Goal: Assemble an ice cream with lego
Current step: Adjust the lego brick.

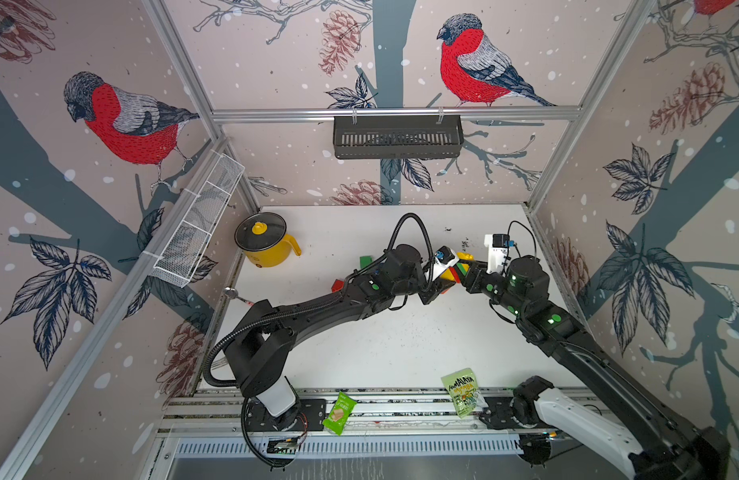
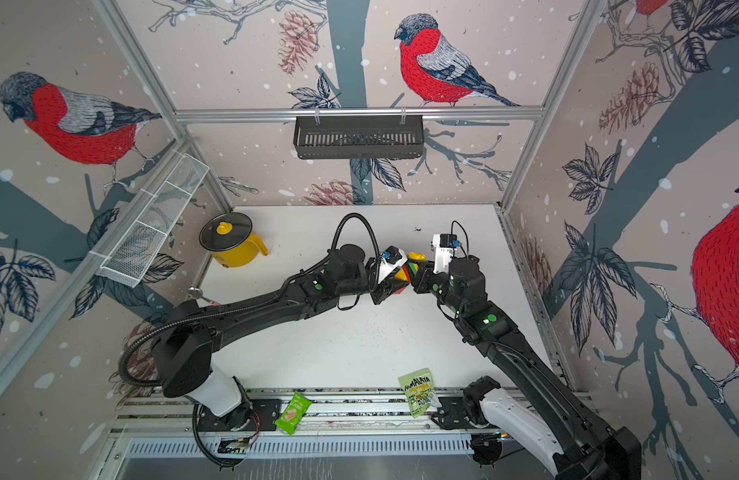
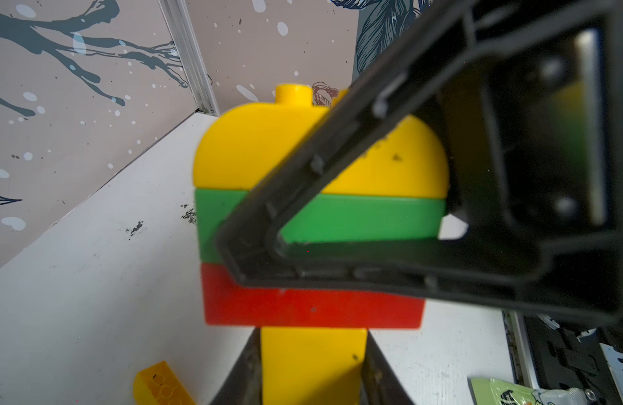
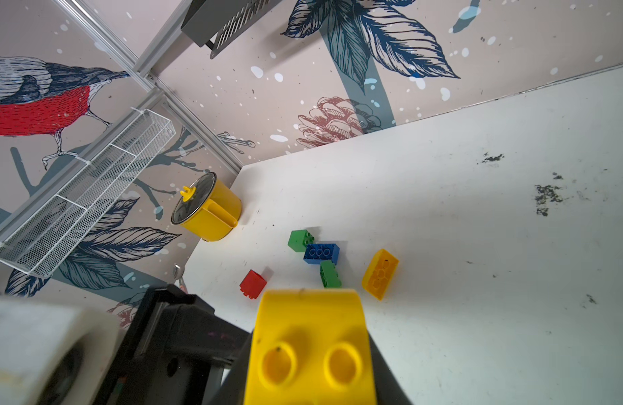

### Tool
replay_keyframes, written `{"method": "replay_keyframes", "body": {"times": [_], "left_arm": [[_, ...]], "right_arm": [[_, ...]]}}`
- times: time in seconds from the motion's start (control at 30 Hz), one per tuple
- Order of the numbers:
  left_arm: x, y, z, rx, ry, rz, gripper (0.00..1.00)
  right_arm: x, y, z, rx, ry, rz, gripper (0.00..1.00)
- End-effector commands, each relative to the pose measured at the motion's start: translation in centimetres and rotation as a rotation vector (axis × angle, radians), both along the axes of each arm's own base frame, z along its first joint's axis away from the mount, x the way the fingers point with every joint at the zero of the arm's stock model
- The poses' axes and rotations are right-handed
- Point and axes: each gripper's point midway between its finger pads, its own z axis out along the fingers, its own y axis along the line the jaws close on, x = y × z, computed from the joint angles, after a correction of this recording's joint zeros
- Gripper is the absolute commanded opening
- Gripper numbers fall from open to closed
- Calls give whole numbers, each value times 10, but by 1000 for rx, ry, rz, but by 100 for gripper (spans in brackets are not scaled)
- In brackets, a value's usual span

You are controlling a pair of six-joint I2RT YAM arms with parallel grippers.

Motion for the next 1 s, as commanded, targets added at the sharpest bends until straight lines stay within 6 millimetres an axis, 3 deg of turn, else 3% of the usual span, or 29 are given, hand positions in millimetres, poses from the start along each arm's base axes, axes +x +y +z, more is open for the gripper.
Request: {"method": "replay_keyframes", "body": {"times": [0.0,0.1,0.33,0.47,0.63,0.7,0.8,0.97], "left_arm": [[4,-9,50,-149,-116,-20,0],[5,-9,62,-182,-149,-26,0],[17,-16,71,-191,-174,2,0],[20,-8,86,-234,-196,37,0],[30,4,104,-298,-204,76,0],[27,4,108,-308,-221,57,0],[16,0,104,-296,-230,-11,0],[12,-5,80,-263,-185,-42,0]], "right_arm": [[-10,10,-11,6,61,61,19],[-12,15,-22,-3,105,83,16],[-16,26,-22,-30,110,94,15],[-14,18,-38,-71,162,51,15],[-17,21,-42,-31,178,54,12],[-17,21,-42,-38,176,60,16],[-15,16,-27,-57,136,42,21],[-9,11,10,-26,49,32,31]]}}
